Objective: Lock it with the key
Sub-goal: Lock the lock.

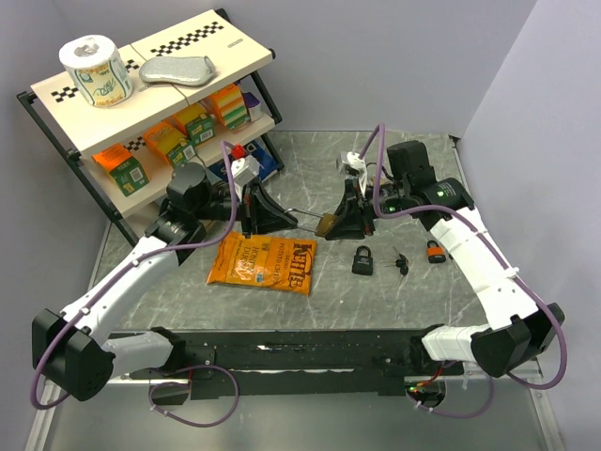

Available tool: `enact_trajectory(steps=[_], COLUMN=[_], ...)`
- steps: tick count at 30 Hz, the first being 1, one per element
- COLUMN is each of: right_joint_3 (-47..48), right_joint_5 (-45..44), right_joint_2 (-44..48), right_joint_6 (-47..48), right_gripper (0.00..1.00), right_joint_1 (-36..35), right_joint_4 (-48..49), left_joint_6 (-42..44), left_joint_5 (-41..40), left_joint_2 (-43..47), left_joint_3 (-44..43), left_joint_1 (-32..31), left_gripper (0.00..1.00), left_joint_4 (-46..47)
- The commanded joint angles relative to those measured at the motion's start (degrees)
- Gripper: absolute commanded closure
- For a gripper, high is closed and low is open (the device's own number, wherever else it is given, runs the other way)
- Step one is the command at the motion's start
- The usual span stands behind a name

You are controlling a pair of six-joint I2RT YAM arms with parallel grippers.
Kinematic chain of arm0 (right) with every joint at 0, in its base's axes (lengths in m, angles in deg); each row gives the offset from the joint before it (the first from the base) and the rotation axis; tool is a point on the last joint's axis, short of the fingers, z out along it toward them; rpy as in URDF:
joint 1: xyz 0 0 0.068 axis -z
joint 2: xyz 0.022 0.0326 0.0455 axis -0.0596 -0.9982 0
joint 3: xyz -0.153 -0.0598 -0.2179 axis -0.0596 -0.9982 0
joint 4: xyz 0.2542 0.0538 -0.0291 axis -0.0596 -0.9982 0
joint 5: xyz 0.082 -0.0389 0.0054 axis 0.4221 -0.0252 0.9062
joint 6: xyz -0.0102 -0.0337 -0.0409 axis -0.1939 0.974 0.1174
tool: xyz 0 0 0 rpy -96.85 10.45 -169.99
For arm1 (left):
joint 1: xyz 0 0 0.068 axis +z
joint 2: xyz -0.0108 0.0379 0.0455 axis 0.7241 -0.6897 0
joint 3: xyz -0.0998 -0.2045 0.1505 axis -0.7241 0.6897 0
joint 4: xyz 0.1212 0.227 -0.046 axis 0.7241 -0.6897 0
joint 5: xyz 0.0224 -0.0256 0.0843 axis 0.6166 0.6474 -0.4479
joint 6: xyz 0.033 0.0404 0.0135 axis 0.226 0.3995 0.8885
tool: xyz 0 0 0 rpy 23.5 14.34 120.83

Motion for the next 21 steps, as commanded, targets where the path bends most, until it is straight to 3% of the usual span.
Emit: enact_trajectory(steps=[1, 6, 21], right_joint_3=[2.7, 2.1, 4.6], right_joint_5=[6.7, 6.7, 8.0], right_joint_2=[-0.6, -1.3, -3.8], right_joint_6=[-8.6, -13.3, -12.5], right_gripper=[1.0, 1.0, 1.0], right_joint_1=[-1.7, -3.7, -5.6], right_joint_4=[15.6, 24.1, 27.5], left_joint_6=[-1.4, -1.3, -1.8], left_joint_5=[-0.1, -0.2, 3.9], left_joint_2=[-1.5, -4.7, -10.2], left_joint_3=[2.1, 2.1, 1.7], left_joint_1=[-5.6, -8.9, -13.0], left_gripper=[0.99, 0.99, 0.99], left_joint_4=[6.6, 8.6, 10.3])
